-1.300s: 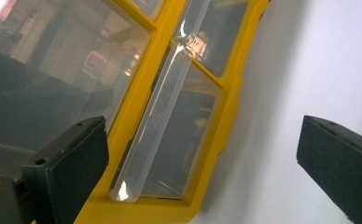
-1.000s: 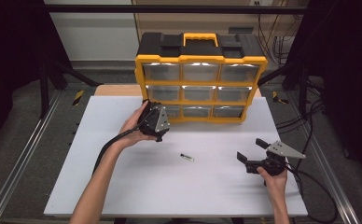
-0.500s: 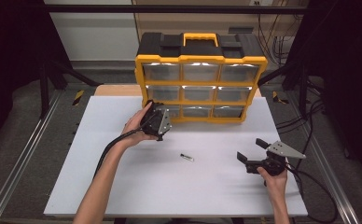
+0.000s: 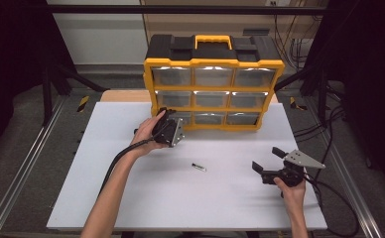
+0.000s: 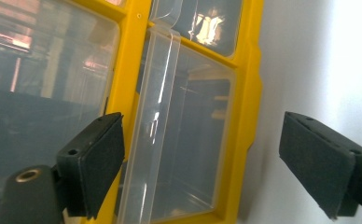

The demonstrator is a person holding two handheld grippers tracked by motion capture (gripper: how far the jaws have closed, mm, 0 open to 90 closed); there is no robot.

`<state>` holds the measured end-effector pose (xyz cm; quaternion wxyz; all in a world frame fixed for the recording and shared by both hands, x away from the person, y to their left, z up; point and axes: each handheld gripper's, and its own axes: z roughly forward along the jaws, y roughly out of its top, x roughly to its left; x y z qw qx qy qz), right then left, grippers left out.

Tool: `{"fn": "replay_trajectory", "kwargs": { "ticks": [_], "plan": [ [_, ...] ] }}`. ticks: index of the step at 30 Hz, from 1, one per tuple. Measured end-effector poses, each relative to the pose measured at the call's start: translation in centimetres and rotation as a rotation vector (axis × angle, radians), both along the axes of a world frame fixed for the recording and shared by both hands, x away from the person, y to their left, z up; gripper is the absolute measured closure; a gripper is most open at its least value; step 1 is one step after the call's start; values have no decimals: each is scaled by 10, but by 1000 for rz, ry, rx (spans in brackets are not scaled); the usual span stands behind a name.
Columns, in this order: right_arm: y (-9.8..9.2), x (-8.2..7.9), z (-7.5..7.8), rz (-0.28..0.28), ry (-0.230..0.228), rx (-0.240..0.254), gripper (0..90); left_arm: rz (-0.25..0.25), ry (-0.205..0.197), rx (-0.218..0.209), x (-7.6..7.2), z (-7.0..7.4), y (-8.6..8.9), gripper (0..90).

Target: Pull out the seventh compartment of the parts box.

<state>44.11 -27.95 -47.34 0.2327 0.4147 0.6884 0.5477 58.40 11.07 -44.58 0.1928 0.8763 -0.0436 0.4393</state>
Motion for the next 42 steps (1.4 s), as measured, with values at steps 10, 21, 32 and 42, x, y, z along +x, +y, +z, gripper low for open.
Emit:
{"fn": "replay_trajectory", "kwargs": {
  "ticks": [10, 21, 32, 42],
  "plan": [
    [0, 0, 0, 0, -2, 0, 4, 3, -48, 34, 1, -6, 0, 215],
    [0, 0, 0, 0, -2, 0, 4, 0, -128, 70, 2, -8, 1, 313],
    [0, 0, 0, -1, 0, -1, 4, -9, -226, 100, 0, -13, 2, 454],
    [0, 0, 0, -1, 0, 0, 4, -6, -264, 109, -1, -16, 2, 485]
  ]
}}
